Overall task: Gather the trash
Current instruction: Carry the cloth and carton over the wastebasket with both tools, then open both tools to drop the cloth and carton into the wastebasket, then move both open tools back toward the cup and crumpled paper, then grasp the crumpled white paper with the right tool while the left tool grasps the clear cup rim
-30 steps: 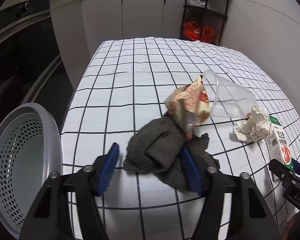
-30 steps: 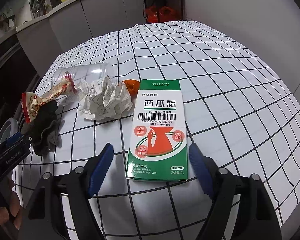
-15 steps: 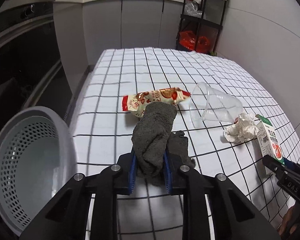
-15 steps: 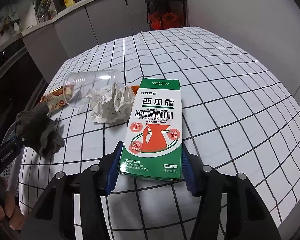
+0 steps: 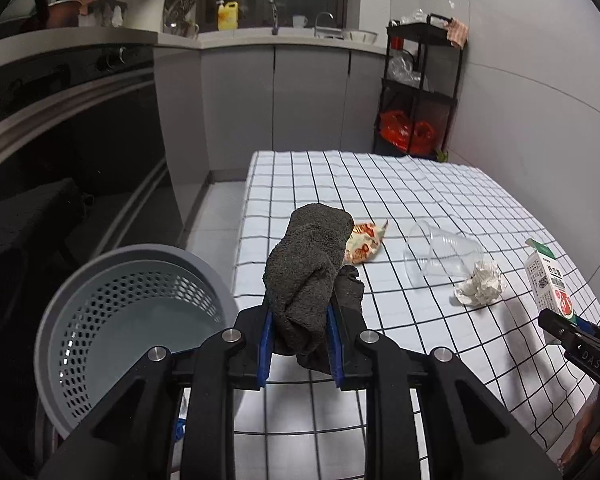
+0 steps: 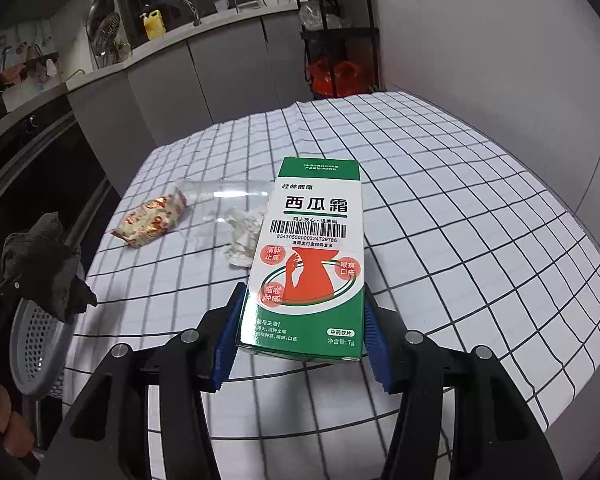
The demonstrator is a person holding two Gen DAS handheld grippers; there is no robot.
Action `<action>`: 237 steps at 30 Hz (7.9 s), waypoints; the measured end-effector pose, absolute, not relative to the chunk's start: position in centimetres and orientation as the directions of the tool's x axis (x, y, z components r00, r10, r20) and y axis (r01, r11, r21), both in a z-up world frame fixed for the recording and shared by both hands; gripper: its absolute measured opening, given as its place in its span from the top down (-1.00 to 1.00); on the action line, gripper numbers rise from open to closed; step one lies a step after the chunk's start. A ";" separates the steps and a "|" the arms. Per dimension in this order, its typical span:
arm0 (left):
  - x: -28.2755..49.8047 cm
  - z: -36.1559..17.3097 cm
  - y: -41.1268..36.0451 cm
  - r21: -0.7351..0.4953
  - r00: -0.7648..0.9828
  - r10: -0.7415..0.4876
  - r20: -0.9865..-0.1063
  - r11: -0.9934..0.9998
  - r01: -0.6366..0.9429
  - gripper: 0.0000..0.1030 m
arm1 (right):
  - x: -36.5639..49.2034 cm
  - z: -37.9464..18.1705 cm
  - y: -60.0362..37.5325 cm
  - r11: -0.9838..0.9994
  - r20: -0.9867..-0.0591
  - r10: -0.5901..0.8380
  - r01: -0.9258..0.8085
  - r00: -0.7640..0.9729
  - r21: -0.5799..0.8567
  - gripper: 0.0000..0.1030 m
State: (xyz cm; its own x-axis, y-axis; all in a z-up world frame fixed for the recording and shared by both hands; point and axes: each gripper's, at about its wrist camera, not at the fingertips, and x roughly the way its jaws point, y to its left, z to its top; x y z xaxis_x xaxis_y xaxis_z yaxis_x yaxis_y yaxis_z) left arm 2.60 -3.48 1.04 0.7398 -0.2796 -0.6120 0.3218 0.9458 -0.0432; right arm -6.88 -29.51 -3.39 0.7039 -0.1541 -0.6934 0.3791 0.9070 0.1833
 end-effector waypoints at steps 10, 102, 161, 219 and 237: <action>2.6 2.5 1.0 -0.034 0.783 -0.206 -0.587 0.973 0.230 0.57 | -4.5 0.7 -21.9 0.964 -0.637 -0.021 0.185 0.771 0.192 -0.01; 7.7 -3.2 15.5 0.005 0.649 0.052 -0.759 0.997 -0.074 -0.05 | 12.1 -6.6 -2.2 0.911 -0.767 0.408 -0.277 0.496 0.306 -0.31; 4.1 -0.2 3.3 -0.018 0.746 -0.129 -0.653 0.988 0.154 -0.81 | 1.6 -5.0 -22.7 0.962 -0.754 0.134 0.099 0.643 0.255 -0.36; 6.2 -4.7 -9.1 0.007 0.666 -0.225 -0.711 0.945 0.327 -0.81 | 2.9 -7.8 -31.2 0.952 -0.773 -0.067 0.273 0.631 0.140 0.42; 6.7 -4.3 -14.2 -0.024 0.663 -0.330 -0.672 0.904 0.427 -0.81 | -3.3 -5.1 -38.2 0.887 -0.719 -0.055 0.365 0.693 0.284 0.43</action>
